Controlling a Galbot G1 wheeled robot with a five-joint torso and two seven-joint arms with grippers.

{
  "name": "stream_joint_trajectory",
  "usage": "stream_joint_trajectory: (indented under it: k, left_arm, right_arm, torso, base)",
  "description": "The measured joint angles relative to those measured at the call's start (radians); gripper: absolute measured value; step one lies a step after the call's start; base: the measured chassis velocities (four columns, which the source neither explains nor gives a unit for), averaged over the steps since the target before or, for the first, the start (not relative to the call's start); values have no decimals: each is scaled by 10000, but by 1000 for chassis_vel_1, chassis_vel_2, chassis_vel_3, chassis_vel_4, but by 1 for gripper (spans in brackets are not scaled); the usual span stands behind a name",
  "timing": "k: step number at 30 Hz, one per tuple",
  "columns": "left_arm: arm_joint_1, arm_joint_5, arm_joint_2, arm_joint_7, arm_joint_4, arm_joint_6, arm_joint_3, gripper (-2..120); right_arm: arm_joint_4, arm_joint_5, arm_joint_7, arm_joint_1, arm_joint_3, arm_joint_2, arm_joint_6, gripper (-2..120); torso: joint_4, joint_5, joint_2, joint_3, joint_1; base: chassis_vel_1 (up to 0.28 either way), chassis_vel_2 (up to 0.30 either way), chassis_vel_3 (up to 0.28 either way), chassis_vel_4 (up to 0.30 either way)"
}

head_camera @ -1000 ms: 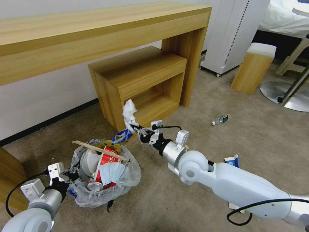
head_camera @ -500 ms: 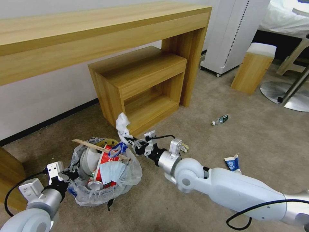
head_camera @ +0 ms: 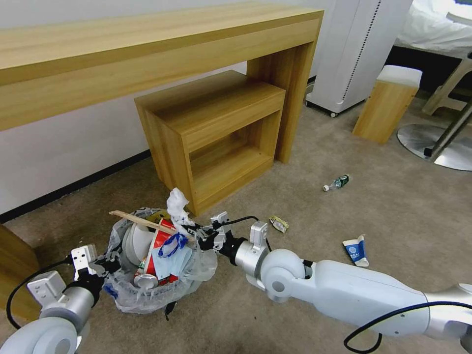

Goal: Pick up the trash bin and place the garbage on the floor into it.

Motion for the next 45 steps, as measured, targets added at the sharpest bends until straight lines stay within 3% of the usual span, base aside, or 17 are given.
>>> stream_joint_trajectory:
  k: [21,39,45]
  left_arm:
    - [89,1,-20,15,-276,-7,55,1]
    - [4,-120,55,-68,-236,12,-1,1]
    - [111,-51,6,-20,-437,16,34,1]
  right_arm:
    - [-122,411,562,775,-846,401,-612,0]
    - [401,657,1164,894,-1396,239,-972,0]
    - [592,1277,2105,1027,-1471,485,-1500,0]
  torso:
    - [1,0,0,0,0]
    - [0,1,0,0,0]
    - [0,0,0,0,0]
  base:
    - [0,0,0,0]
    - [0,0,0,0]
    - [0,0,0,0]
